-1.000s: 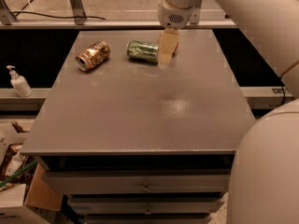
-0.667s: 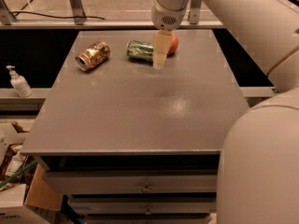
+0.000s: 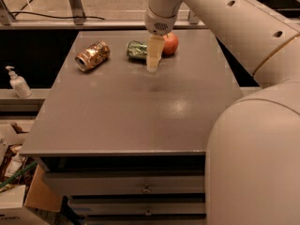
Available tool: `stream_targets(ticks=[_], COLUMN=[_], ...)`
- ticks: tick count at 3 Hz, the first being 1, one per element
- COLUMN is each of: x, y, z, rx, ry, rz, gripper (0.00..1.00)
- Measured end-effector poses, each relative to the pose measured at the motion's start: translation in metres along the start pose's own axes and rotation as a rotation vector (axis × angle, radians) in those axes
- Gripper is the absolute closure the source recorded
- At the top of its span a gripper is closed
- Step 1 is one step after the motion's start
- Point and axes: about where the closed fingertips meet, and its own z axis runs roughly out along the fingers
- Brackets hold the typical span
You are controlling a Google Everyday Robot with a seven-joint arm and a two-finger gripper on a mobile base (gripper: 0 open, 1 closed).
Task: Place green can upright
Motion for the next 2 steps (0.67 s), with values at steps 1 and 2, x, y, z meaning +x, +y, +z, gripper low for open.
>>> stream_targets(ticks=[1, 2], x=[-0.006, -0.006], y=[-0.005, -0.012], z=[0.015, 0.029], rx=[0.003, -0.002], ry=[-0.006, -0.008], rz=[0.003, 0.017], gripper=[0.0, 0.0])
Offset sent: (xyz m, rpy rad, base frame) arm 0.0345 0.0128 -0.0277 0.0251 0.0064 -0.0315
